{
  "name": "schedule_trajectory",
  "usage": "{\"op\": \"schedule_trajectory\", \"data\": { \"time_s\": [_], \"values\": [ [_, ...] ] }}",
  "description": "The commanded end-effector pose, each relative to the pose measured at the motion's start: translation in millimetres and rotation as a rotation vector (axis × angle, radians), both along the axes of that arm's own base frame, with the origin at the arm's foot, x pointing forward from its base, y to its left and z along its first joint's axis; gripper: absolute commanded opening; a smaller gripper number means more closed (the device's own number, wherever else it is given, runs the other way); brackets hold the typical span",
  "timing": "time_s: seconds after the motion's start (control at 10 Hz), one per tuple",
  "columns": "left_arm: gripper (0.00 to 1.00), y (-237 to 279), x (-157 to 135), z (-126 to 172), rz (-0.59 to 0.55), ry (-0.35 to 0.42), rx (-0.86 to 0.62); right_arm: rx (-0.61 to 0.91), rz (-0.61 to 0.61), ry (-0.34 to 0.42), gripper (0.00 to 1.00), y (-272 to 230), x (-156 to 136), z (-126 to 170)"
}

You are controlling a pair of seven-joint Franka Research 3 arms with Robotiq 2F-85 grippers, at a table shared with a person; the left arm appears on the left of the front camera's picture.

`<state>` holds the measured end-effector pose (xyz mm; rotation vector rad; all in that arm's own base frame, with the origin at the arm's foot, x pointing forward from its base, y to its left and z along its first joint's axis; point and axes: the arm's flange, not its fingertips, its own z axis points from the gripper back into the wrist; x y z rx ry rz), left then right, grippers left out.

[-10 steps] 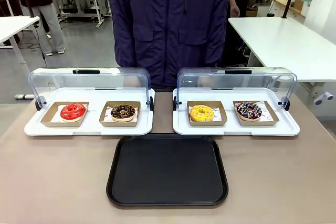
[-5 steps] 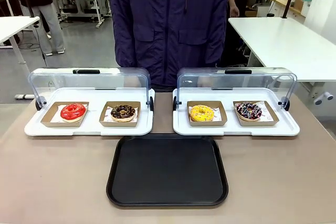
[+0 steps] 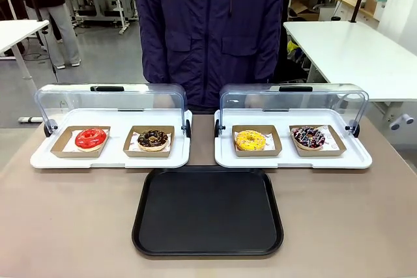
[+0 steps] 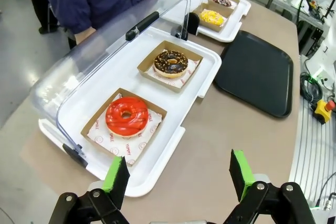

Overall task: Move the fourth donut from the left to the tray.
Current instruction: Pick up the Paper togo box containing the Donut indicated by the person and place it on the Handle tray.

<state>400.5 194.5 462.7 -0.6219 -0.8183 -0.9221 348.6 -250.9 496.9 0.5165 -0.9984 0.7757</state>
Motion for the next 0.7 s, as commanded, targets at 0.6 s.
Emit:
{"op": "schedule_trajectory", "data": {
  "time_s": [0.6],
  "values": [
    [1.0, 0.2, 0.1, 0.2, -0.017, -0.017, -0.012, -0.005, 0.012, -0.034, 1.0, -2.0, -0.3, 4.0]
  ]
}}
